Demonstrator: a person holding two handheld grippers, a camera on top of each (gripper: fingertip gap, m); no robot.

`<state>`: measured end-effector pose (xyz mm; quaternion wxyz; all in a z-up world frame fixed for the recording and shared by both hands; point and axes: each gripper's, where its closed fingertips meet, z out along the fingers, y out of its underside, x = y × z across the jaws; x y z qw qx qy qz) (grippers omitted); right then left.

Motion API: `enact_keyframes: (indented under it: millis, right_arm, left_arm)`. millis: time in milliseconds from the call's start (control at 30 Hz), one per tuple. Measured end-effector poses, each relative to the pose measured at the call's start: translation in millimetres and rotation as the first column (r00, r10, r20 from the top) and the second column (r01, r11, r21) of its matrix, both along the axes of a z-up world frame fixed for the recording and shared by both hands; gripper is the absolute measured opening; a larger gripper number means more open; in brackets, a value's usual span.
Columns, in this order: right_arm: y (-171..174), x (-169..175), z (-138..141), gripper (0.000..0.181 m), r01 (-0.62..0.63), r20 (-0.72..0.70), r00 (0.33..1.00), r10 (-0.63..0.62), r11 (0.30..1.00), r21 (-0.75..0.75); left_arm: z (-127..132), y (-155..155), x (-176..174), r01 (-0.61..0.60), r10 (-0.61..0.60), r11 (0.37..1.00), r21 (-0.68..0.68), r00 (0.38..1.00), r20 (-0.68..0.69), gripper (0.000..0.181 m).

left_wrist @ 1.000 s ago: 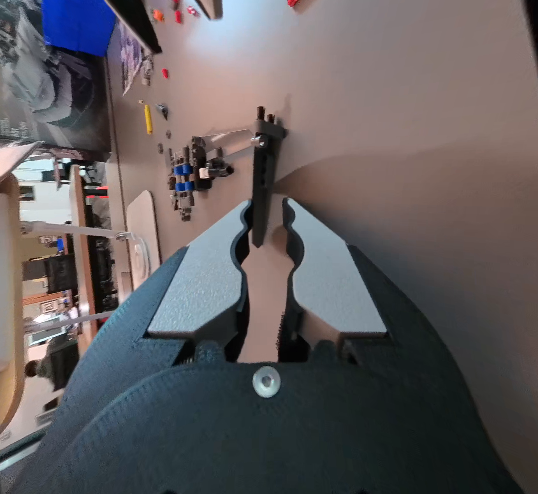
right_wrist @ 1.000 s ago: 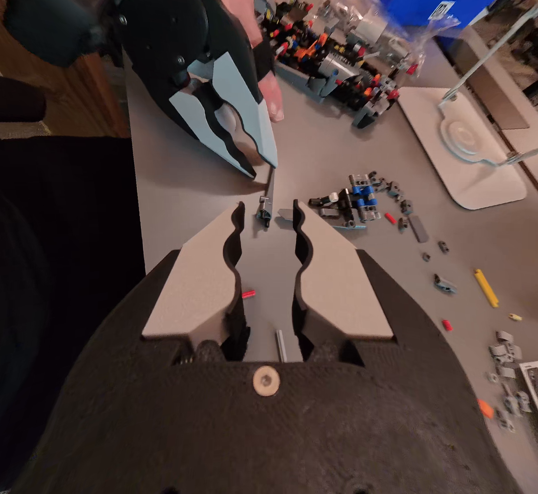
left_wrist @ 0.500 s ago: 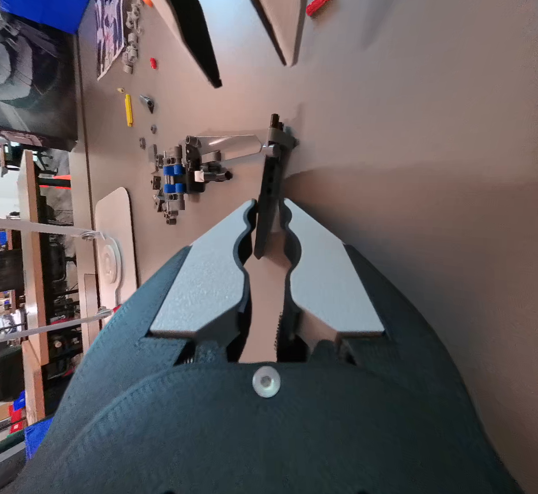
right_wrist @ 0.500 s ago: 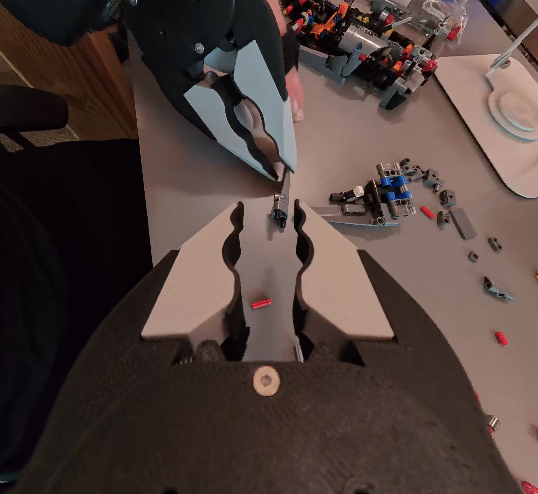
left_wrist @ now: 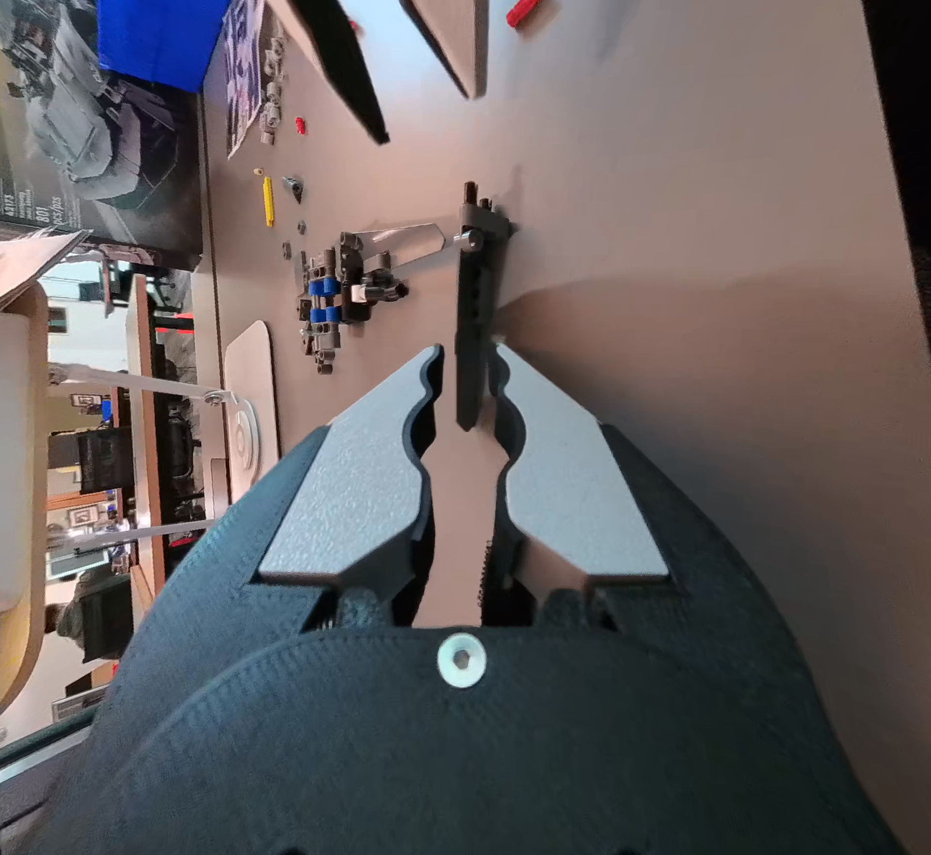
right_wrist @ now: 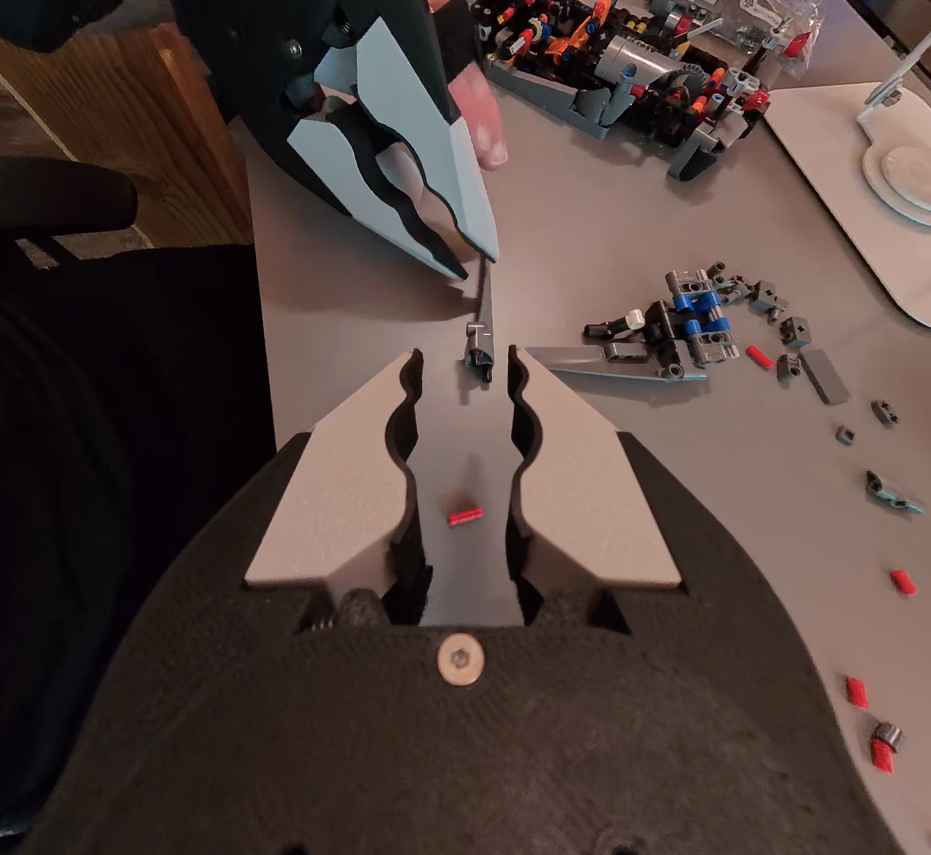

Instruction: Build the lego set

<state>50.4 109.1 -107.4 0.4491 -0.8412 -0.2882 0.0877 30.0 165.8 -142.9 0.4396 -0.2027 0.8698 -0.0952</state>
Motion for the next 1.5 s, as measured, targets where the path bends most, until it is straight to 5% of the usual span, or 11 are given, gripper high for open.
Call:
enact_keyframes:
  millis: [567, 1167, 1500]
  right_arm:
    - [9, -25, -33, 0.029, -0.060, 0.039, 0.997, 0.066, 0.988, -0.142]
    - [-18, 19, 27, 0.030, 0.051, 0.032, 0.998, -0.053, 0.998, 0.048]
    - [-40, 85, 63, 0.031, 0.218, 0.060, 0.971, -0.229, 0.963, 0.156]
  left_arm:
    - [-7, -1, -10, 0.008, -0.007, 1.000, 0.008, 0.998, -0.059, 0.008]
    - [21, 25, -14, -0.095, 0.096, 0.995, -0.012, 0.995, 0.031, 0.012]
    - [46, 49, 5, -0.158, 0.157, 0.987, 0.000, 0.981, 0.114, 0.012]
